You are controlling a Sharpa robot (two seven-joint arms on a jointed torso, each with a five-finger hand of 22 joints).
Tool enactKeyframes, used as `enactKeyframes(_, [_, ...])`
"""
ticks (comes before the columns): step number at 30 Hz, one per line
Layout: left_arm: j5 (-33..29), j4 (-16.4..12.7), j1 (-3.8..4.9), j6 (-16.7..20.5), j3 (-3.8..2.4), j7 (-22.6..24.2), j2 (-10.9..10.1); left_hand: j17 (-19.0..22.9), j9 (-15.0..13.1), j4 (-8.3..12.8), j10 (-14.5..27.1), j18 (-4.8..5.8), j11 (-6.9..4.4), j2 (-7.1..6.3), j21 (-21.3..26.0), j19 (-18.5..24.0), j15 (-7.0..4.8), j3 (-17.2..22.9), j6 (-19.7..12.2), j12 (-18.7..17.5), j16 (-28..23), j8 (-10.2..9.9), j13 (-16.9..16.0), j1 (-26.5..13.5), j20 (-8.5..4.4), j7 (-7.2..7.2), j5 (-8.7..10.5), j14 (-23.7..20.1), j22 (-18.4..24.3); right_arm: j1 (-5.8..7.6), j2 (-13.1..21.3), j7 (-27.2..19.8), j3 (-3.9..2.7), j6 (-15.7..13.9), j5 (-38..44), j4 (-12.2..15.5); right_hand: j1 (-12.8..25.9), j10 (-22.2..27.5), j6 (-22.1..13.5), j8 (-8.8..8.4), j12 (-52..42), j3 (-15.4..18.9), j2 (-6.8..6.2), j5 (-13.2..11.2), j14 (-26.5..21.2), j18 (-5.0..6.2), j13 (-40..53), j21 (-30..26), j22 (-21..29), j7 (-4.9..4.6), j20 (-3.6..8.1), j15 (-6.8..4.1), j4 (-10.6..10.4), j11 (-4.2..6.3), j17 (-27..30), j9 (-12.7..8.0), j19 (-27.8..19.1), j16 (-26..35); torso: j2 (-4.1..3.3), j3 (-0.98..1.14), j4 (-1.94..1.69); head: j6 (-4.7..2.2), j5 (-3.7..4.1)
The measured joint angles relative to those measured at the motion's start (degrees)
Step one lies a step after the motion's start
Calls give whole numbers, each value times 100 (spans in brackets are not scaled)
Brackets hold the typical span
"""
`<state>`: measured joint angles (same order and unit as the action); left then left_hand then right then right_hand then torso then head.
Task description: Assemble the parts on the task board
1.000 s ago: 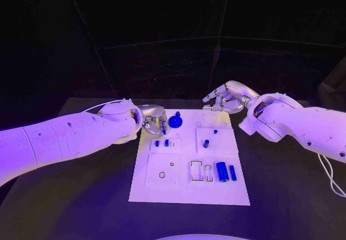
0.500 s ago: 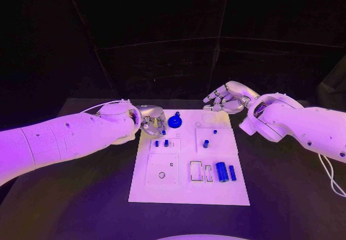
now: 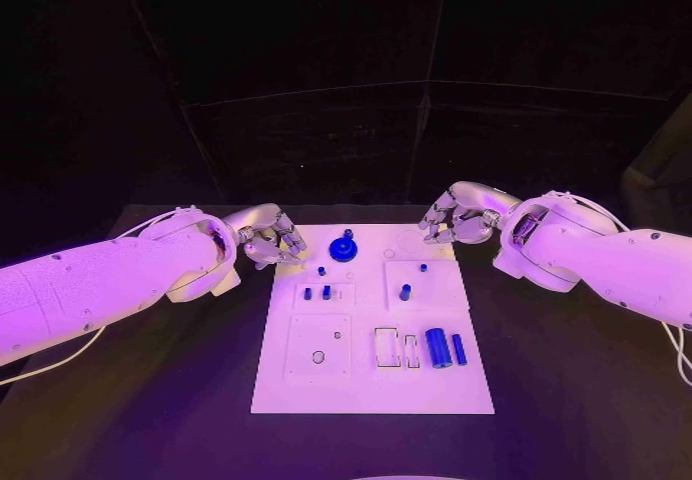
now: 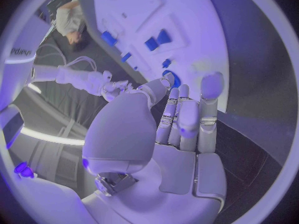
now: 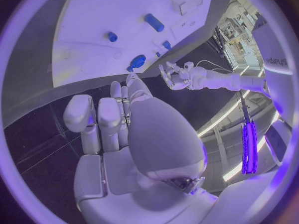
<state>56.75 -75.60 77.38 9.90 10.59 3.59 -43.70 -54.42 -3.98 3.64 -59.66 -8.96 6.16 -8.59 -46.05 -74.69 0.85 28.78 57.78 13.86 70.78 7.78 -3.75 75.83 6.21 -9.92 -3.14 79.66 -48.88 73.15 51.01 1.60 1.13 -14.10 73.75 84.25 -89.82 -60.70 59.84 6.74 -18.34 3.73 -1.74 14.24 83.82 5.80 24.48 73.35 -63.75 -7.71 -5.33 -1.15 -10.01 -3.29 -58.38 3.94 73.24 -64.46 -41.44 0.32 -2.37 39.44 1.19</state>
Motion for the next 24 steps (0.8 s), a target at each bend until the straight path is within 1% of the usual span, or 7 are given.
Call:
enactKeyframes(2, [-906,-115,3,78,3,387,-77,373,0,-17,0,-34,0,27,410,210,2,17,15,3,-238,0,-9,27,15,14,0,-176,342,-68,29,95,3,22,404,58,-7,-14,19,-54,188,-62,-7,-52,14,0,-236,0,-15,-19,-5,14,-19,-21,-10,-6,4,-14,-3,1,5,-24,33])
enactKeyframes(4, [-1671,-216,4,124,7,715,-118,578,0,-35,-111,-50,-34,117,630,328,-15,35,85,91,-368,27,-34,23,20,40,0,-283,523,-141,47,176,10,34,737,103,-28,20,19,-82,318,-70,-28,-61,23,0,-403,0,-30,-19,-20,22,-27,-62,-16,-8,19,-21,-7,1,10,-42,76])
enactKeyframes(6, [-2503,-319,3,166,10,1074,-149,808,0,-41,-200,-110,-75,140,737,386,-32,41,132,145,-519,44,-44,26,6,73,0,-407,601,-218,59,259,18,49,1078,151,-59,33,19,-114,407,-80,-60,-79,11,0,-530,0,-33,-19,-34,34,-37,-75,-20,-13,34,-41,-8,1,10,-52,113])
enactKeyframes(12, [-3909,-548,-7,238,14,1704,-239,1185,1,-41,-242,-124,-77,140,834,461,-44,41,161,187,-757,44,-44,26,3,62,0,-575,667,-348,32,418,19,77,1728,221,-42,81,-53,-194,575,-101,-119,-106,17,0,-822,32,-87,-89,-62,70,-58,-123,-60,-12,61,-77,-11,-1,9,-77,163])
enactKeyframes(15, [-4395,-643,-9,261,16,1912,-282,1231,1,-40,-280,-125,-73,140,854,490,-44,40,161,189,-780,44,-44,26,-7,62,0,-616,679,-392,-4,481,19,94,1969,249,-52,61,-54,-231,620,-163,-130,-132,21,0,-941,65,-120,-90,-92,106,-47,-143,-95,-12,91,-125,-11,-1,2,-71,193])
enactKeyframes(20, [-4870,-742,-12,288,19,2105,-373,1259,1,-23,-301,-124,-94,140,854,490,-44,24,161,211,-782,66,-43,26,-7,62,0,-616,685,-422,-65,536,20,147,2205,261,-140,24,-54,-260,699,-371,-141,-448,21,-1,-1209,92,-177,-90,-108,106,-12,-180,-128,-12,107,-179,-11,-1,-6,-67,220])
enactKeyframes(24, [-5088,-794,-14,306,22,2185,-426,1275,1,-24,-301,-124,-94,140,868,490,-44,24,160,211,-805,66,-43,26,-7,62,0,-616,686,-462,-104,556,20,202,2309,263,-140,18,-54,-260,716,-431,-141,-464,21,-1,-1305,132,-218,-90,-99,105,-13,-186,-168,-12,123,-225,-11,-1,-6,-59,215])
